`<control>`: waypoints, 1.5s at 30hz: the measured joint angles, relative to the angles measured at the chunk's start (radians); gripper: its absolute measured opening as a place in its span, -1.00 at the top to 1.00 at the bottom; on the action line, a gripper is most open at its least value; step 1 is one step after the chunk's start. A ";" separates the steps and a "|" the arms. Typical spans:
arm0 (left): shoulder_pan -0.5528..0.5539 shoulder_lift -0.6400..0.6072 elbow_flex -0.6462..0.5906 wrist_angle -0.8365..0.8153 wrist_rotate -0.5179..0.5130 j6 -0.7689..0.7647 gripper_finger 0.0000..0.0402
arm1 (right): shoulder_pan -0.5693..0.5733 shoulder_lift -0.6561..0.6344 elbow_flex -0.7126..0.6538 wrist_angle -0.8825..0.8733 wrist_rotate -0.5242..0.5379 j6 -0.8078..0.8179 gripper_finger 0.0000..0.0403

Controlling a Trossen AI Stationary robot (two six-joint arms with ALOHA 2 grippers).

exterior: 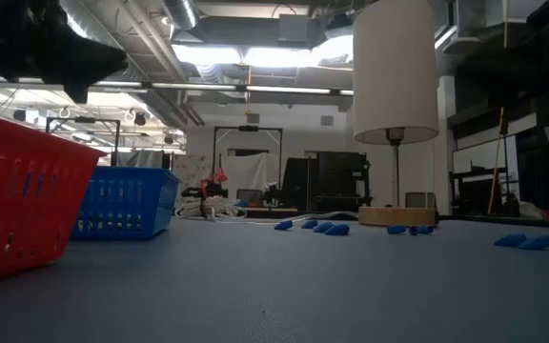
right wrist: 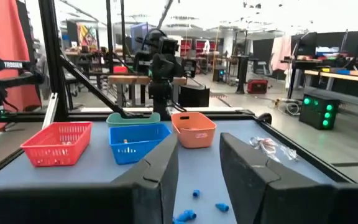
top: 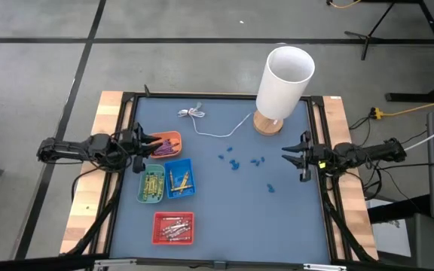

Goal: Sort crayons
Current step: Return to Home Position

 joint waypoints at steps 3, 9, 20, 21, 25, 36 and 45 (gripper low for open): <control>0.021 0.000 -0.020 0.035 0.004 -0.002 0.51 | -0.083 0.000 -0.045 0.068 -0.086 0.001 0.42; 0.048 0.000 -0.042 0.042 0.051 -0.003 0.51 | -0.231 0.001 -0.045 0.056 -0.248 0.030 0.42; 0.077 0.002 -0.080 0.033 0.055 -0.041 0.51 | -0.335 0.020 -0.044 -0.029 -0.335 0.105 0.42; 0.080 0.003 -0.080 0.033 0.053 -0.031 0.51 | -0.335 0.022 -0.044 -0.029 -0.334 0.104 0.42; 0.094 0.004 -0.080 0.033 0.053 -0.021 0.51 | -0.335 0.047 -0.044 -0.029 -0.324 0.104 0.42; 0.101 0.004 -0.080 0.033 0.057 -0.021 0.51 | -0.335 0.063 -0.044 -0.031 -0.322 0.104 0.42; 0.100 0.004 -0.080 0.033 0.055 -0.021 0.51 | -0.335 0.063 -0.044 -0.032 -0.319 0.104 0.42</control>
